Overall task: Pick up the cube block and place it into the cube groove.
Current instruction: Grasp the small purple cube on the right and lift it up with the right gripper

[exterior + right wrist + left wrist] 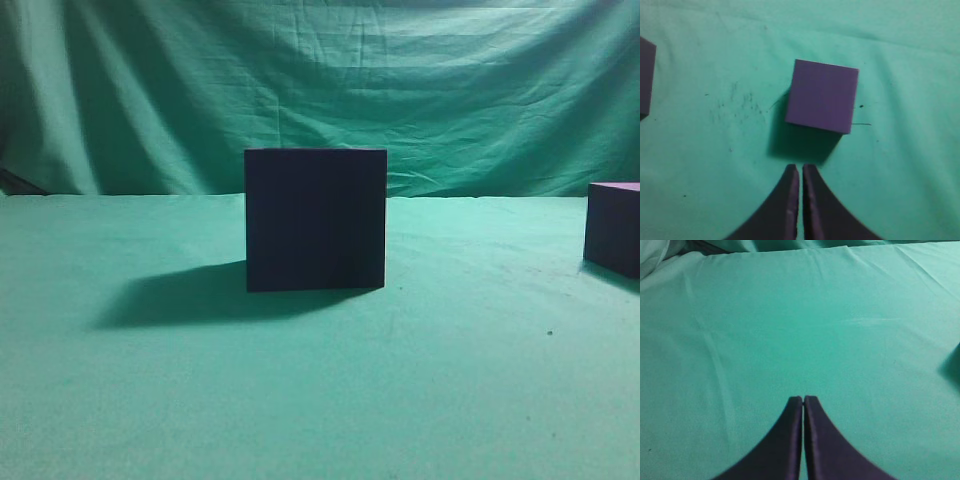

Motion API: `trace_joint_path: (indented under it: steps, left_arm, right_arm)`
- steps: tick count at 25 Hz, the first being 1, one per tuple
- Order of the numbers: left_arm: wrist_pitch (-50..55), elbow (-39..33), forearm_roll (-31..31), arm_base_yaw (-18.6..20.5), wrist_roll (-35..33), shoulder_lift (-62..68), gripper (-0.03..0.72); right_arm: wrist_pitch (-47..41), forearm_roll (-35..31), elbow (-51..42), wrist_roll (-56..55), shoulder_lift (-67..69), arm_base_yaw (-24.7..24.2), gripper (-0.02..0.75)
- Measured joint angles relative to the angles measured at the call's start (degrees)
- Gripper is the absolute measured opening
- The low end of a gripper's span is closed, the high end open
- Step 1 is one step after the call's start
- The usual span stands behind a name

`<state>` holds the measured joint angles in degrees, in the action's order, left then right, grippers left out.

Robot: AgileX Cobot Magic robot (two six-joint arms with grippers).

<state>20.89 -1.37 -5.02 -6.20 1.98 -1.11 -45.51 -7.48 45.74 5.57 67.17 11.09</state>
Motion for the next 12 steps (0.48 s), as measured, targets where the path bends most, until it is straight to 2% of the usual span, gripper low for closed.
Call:
trace_joint_path:
  steps: [6,9,12]
  left_arm:
    - [0.00,0.00,0.00,0.00,0.00,0.00,0.000]
    - [0.00,0.00,0.00,0.00,0.00,0.00,0.000]
    - [0.00,0.00,0.00,0.00,0.00,0.00,0.000]
  right_arm:
    - [-6.81,0.57,11.31,0.41,12.96,2.24,0.000]
    - [-9.12,0.78,15.34,0.64,17.17,2.24,0.144]
    - [-9.51,1.00,16.59,0.75,19.99,2.24,0.349]
